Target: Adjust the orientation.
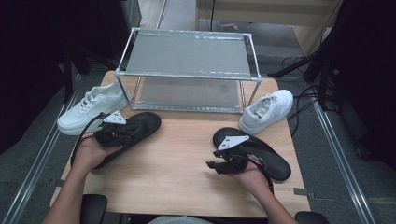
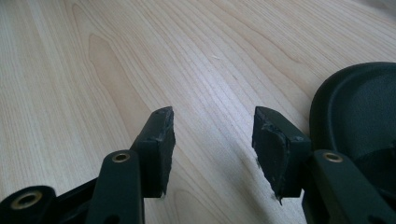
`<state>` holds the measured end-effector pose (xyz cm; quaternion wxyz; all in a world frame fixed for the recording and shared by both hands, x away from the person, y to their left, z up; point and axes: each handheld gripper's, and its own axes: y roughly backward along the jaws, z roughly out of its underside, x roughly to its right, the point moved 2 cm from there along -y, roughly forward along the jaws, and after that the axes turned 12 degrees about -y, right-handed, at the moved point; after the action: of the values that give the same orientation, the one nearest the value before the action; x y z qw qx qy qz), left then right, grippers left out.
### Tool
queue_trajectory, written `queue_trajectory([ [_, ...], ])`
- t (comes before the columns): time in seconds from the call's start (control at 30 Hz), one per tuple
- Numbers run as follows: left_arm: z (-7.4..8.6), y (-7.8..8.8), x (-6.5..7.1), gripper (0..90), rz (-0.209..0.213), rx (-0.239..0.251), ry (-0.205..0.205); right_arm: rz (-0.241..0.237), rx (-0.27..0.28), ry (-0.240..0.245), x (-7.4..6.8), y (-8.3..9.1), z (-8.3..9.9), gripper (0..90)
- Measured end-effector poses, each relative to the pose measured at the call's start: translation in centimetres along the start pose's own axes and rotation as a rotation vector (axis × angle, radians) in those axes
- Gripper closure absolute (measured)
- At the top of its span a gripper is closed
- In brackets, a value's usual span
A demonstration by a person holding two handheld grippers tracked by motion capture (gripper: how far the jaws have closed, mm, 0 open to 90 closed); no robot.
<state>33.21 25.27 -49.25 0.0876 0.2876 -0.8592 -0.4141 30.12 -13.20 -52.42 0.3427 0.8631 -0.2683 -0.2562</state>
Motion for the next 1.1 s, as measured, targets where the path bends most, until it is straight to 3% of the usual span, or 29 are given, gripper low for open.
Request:
queue_trajectory([
  [0.27, -2.7, -1.3, 1.1, 81.4, 0.025, -0.034, -0.021, -0.012, 0.000, 0.021, -0.5, -0.2, 0.0, 49.6],
  [0.6, -6.2, -3.0, 2.6, 81.3, 0.067, -0.044, -0.008, -0.026, 0.020, 0.020, -0.7, -0.3, -0.2, 49.1],
  [0.7, -7.4, -3.6, 3.4, 81.3, 0.088, -0.040, -0.007, -0.031, 0.037, 0.030, -0.9, -0.3, -0.5, 49.1],
  [0.9, -8.6, -4.9, 5.1, 81.1, 0.091, -0.063, 0.010, -0.044, 0.040, 0.039, -1.0, -0.6, -1.1, 49.1],
  [0.97, -9.3, -5.8, 6.4, 81.1, 0.095, -0.085, 0.001, -0.049, 0.047, 0.040, -0.9, -0.7, -1.4, 49.2],
  [1.1, -10.1, -6.9, 7.9, 81.1, 0.112, -0.062, 0.009, -0.059, 0.056, 0.044, -0.8, -0.9, -1.9, 49.2],
])
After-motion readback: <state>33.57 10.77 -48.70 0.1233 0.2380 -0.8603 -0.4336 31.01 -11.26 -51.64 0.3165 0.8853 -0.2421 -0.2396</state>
